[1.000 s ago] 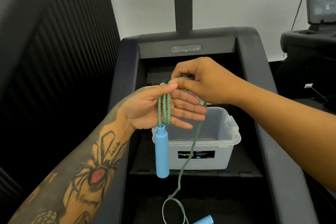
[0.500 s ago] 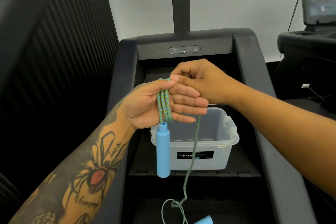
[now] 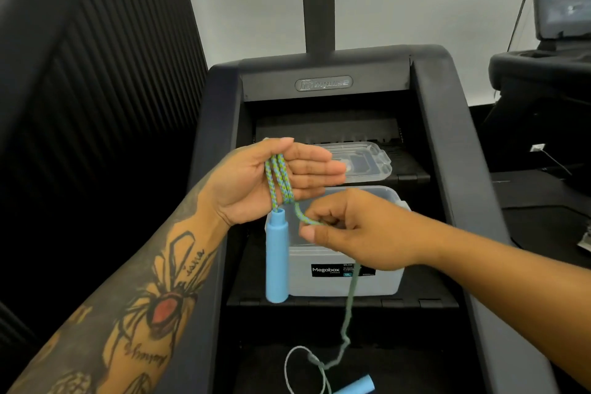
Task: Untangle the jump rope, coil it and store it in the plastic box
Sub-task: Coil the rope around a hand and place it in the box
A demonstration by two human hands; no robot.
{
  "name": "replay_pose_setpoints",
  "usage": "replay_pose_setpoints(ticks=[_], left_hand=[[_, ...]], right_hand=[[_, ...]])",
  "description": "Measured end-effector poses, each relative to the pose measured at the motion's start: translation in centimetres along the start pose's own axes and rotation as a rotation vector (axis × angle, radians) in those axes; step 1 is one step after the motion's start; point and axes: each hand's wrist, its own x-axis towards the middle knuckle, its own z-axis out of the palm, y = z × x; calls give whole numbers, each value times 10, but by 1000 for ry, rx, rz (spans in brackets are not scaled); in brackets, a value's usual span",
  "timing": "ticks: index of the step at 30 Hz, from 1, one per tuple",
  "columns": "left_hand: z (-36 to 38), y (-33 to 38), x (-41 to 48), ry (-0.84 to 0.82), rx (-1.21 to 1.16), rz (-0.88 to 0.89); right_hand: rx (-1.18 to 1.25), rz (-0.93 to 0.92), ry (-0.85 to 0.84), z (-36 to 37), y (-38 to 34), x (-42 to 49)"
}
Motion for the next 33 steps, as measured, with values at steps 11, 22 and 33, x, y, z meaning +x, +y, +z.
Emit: replay_pose_setpoints(ticks=[11,22,33], left_hand=[[10,7,0,-86,-56,-124],[25,6,3,22,24,-11],[25,5,6,26,-10,-17]], right_hand=[[-187,-159,238,-77,-44,34],[-64,-56,233,-63,-5,55],[56,-29,211,-56,1,50]])
